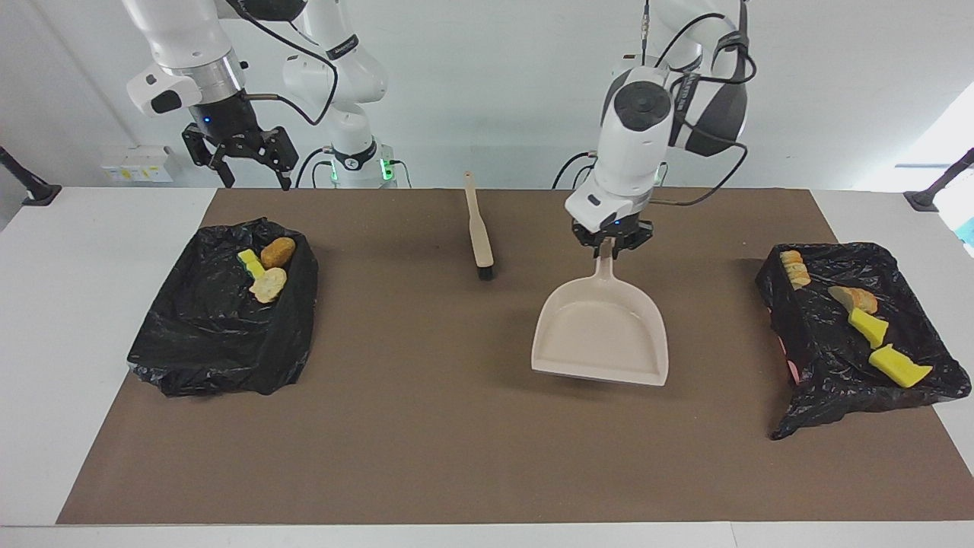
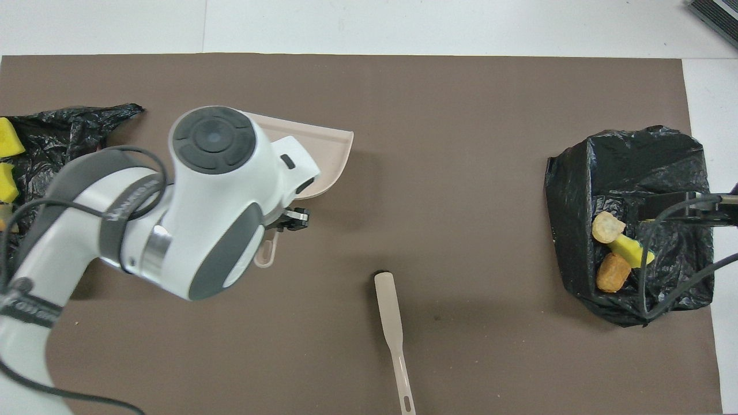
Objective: Sweep and dump trash in bin
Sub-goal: 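Place the dustpan back at the table center with the left gripper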
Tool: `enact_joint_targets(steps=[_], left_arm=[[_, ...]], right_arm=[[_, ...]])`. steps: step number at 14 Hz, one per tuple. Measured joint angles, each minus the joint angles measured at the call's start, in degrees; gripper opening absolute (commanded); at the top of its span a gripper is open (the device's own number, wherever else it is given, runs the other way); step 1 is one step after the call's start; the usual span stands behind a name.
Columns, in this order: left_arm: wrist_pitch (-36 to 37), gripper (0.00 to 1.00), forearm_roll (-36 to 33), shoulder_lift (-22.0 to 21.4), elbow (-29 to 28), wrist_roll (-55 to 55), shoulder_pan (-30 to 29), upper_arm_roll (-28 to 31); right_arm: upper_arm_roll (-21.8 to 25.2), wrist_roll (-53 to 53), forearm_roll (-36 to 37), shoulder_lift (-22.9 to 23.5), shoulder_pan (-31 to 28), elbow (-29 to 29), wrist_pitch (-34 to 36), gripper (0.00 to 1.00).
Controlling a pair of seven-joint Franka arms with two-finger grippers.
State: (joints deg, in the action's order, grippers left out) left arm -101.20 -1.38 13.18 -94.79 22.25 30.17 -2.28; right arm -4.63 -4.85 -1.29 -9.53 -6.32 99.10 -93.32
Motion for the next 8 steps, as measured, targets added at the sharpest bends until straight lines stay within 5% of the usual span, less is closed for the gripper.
enact_joint_targets(steps=[8], left_arm=[[-1.1, 0.00, 2.1, 21.6, 21.3, 15.1, 7.5, 0.8]], right_arm=[[1.0, 0.2, 0.1, 2.9, -0.1, -5.8, 3.7, 1.00]])
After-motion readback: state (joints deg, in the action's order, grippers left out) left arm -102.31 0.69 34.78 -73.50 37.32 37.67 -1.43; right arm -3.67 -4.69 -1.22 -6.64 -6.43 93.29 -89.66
